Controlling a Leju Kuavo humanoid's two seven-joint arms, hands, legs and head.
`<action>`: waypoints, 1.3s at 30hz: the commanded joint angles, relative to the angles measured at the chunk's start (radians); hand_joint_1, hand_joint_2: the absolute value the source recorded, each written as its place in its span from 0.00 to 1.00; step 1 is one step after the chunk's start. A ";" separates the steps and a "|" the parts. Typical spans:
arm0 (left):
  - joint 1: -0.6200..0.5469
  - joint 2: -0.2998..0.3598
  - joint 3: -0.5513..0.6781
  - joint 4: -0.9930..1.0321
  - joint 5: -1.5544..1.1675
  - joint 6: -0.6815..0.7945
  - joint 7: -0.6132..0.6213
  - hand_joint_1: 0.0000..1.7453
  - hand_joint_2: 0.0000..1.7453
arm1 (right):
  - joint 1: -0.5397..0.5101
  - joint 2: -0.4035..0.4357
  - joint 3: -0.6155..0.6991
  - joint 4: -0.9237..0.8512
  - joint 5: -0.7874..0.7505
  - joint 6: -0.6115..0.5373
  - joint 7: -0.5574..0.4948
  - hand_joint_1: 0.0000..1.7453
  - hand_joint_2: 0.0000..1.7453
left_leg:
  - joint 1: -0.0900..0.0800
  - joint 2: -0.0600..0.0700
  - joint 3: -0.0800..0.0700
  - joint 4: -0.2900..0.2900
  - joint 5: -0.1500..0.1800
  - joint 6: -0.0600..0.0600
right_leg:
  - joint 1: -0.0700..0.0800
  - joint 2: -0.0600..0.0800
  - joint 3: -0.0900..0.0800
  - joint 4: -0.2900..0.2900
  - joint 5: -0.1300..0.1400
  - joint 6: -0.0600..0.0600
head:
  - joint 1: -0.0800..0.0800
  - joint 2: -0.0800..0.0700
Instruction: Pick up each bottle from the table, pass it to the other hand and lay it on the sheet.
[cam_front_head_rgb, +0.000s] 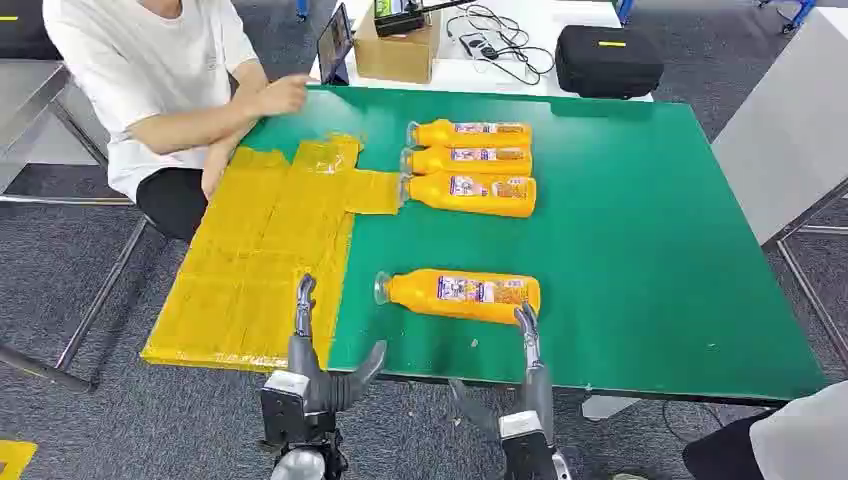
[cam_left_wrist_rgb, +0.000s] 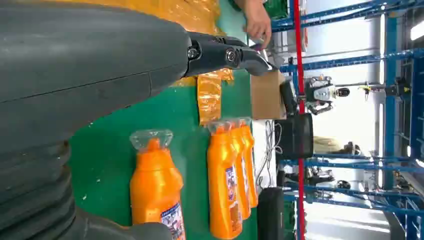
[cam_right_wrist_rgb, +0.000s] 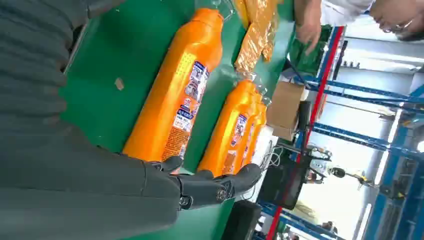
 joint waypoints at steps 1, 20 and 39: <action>0.010 0.052 -0.006 -0.003 -0.001 0.012 0.005 0.00 1.00 | -0.034 -0.002 -0.031 0.033 0.014 -0.018 -0.027 0.00 1.00 | 0.001 0.003 0.006 -0.001 -0.003 -0.001 | 0.001 0.001 0.005 -0.001 -0.002 -0.002 | 0.000 0.000; -0.028 0.043 -0.036 0.018 0.017 -0.080 0.005 0.00 1.00 | -0.606 -0.076 -0.096 0.718 0.776 0.108 0.418 0.00 1.00 | 0.000 0.005 0.005 0.000 0.000 0.000 | 0.001 0.004 0.005 -0.001 0.001 -0.002 | 0.000 0.000; -0.095 0.021 -0.050 0.091 0.023 -0.106 0.005 0.00 1.00 | -0.857 -0.021 0.009 0.975 0.864 0.370 0.536 0.00 1.00 | 0.000 0.004 0.005 0.001 0.000 0.000 | 0.001 0.003 0.004 0.001 0.000 -0.002 | 0.000 0.000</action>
